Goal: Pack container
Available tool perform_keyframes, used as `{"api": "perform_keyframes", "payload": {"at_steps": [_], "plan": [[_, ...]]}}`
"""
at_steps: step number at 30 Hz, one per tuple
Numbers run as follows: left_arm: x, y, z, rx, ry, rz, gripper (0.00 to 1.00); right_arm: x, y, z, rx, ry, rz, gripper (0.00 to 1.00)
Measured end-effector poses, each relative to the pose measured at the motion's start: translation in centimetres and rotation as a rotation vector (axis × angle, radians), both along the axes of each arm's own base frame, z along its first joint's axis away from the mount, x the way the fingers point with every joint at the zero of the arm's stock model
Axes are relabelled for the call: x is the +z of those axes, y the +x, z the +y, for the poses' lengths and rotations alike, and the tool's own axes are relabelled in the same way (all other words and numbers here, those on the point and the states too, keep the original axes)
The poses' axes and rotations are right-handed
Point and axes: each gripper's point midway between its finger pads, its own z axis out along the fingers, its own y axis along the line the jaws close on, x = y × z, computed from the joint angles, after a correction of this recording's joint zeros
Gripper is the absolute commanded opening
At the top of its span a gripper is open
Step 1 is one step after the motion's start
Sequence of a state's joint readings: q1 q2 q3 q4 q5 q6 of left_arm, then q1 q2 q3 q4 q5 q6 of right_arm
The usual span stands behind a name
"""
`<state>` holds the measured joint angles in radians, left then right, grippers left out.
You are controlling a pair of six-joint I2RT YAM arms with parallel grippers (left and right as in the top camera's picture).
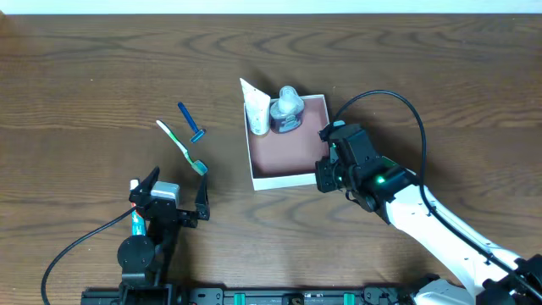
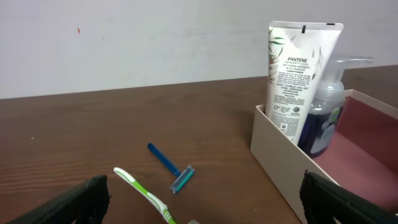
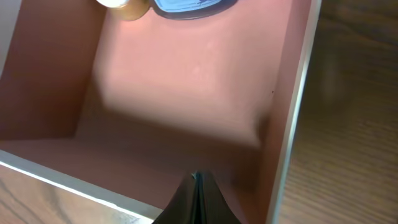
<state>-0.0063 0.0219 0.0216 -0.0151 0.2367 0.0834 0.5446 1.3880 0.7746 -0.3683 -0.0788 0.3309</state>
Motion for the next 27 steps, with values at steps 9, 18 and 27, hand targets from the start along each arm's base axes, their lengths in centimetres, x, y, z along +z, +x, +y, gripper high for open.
{"api": "perform_keyframes", "payload": {"at_steps": [9,18,27], "plan": [[0.00,0.00,0.00,0.000,0.000,0.000,0.98,-0.16,-0.32,-0.19,-0.001,-0.008,0.015,0.01],[0.00,0.00,0.00,0.000,0.000,0.000,0.98,-0.27,-0.80,0.22,0.008,-0.007,0.027,0.01],[0.01,0.00,0.01,0.000,0.000,0.000,0.98,-0.28,-0.94,0.34,0.006,0.002,0.036,0.01]]}}
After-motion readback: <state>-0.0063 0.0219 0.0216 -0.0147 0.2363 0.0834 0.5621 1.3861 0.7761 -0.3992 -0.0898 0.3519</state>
